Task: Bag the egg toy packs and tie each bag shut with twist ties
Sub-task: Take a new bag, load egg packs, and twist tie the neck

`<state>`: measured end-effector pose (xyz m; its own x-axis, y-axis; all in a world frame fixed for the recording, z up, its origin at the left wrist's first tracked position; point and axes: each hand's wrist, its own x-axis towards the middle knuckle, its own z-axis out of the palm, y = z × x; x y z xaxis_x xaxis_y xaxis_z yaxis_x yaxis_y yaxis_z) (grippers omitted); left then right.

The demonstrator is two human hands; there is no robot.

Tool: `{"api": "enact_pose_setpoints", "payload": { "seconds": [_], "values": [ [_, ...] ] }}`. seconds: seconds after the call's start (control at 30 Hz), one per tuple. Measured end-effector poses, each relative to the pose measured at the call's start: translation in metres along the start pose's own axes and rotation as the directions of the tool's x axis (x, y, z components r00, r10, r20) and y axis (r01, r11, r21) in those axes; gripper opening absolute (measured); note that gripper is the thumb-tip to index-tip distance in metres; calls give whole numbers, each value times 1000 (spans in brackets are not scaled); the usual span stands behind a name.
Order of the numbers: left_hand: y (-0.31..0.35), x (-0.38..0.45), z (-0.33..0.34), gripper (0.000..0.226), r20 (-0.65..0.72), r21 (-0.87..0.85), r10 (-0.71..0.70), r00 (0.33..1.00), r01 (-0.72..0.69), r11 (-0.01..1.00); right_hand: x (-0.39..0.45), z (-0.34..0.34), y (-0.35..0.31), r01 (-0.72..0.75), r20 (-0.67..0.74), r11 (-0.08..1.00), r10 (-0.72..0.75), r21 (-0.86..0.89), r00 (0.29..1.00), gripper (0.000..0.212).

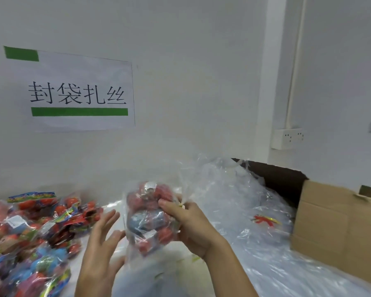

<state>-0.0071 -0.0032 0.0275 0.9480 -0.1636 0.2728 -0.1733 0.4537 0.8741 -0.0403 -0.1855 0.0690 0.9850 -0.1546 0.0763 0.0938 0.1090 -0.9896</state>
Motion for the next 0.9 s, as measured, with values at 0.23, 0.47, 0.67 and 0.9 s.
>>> {"api": "enact_pose_setpoints", "payload": {
  "seconds": [0.23,0.47,0.67,0.9],
  "values": [
    [-14,-1,-3,33,23,272,58,998,-62,960,2,-25,-50,289,-465,828,-39,480,885,42],
    [-18,1,-1,30,21,392,55,998,-58,918,-4,-94,-137,576,-835,741,-38,345,549,53],
    [-14,-3,4,27,28,441,61,998,-67,895,-12,-122,-147,604,-862,713,2,356,506,21],
    [-10,-15,7,27,85,519,101,991,-130,845,-13,-68,-98,363,-733,884,-35,294,679,24]
  ]
}}
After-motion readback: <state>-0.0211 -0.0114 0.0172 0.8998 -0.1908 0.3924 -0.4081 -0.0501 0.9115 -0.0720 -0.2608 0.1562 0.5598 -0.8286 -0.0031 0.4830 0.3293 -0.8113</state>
